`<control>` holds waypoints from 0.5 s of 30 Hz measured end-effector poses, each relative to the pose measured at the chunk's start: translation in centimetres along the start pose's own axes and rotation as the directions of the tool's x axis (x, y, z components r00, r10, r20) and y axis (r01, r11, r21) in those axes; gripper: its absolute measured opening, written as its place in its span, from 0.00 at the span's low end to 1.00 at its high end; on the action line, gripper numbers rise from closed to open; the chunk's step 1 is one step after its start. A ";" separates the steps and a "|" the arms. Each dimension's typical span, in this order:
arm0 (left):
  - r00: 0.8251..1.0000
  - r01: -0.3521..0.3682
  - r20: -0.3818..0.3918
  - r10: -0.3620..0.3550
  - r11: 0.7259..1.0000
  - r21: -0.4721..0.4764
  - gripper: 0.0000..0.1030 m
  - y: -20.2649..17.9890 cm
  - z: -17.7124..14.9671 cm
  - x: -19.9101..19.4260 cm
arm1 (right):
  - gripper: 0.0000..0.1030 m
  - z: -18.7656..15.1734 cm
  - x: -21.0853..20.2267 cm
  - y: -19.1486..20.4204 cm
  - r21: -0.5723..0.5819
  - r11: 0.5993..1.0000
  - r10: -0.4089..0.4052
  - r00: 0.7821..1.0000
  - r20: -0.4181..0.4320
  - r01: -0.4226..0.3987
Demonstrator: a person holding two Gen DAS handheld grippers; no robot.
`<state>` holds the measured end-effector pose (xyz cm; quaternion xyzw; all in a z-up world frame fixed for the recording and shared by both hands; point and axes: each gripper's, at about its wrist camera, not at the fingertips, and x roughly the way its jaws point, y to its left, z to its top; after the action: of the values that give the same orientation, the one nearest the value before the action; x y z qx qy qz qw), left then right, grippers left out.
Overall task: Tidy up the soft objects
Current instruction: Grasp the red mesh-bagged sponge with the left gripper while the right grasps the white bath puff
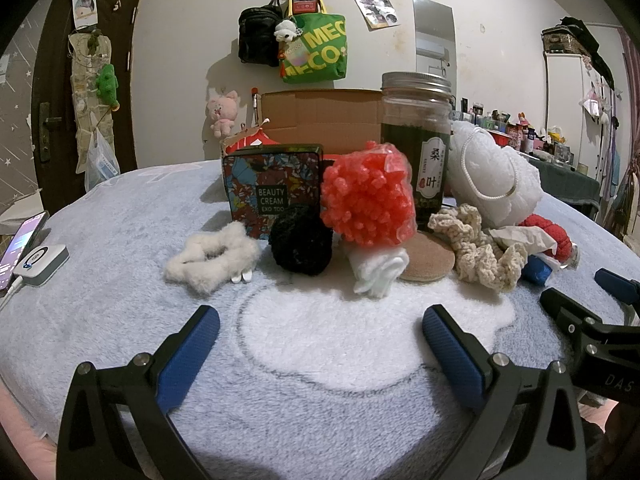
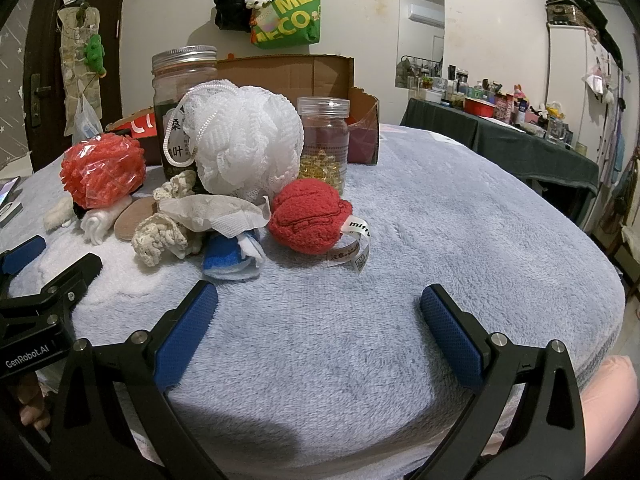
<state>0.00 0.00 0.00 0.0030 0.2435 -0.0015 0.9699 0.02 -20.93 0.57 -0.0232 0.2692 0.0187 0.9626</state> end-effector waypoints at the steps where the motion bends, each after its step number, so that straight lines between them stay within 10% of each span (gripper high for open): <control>1: 1.000 0.000 0.000 0.000 1.000 0.000 1.00 0.0 0.0 0.0 | 1.00 0.0 0.0 0.0 0.000 1.000 0.000 1.000 0.000 0.000; 15: 0.997 0.025 0.067 -0.029 0.997 0.068 1.00 -0.9 3.2 -2.1 | 1.00 1.7 -1.4 -0.2 -0.018 0.999 0.047 0.998 0.029 -0.047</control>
<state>-0.31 -0.96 3.78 0.0321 0.2101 -0.0229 0.9769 -0.29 -21.05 2.79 -0.0250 0.2552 0.0440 0.9656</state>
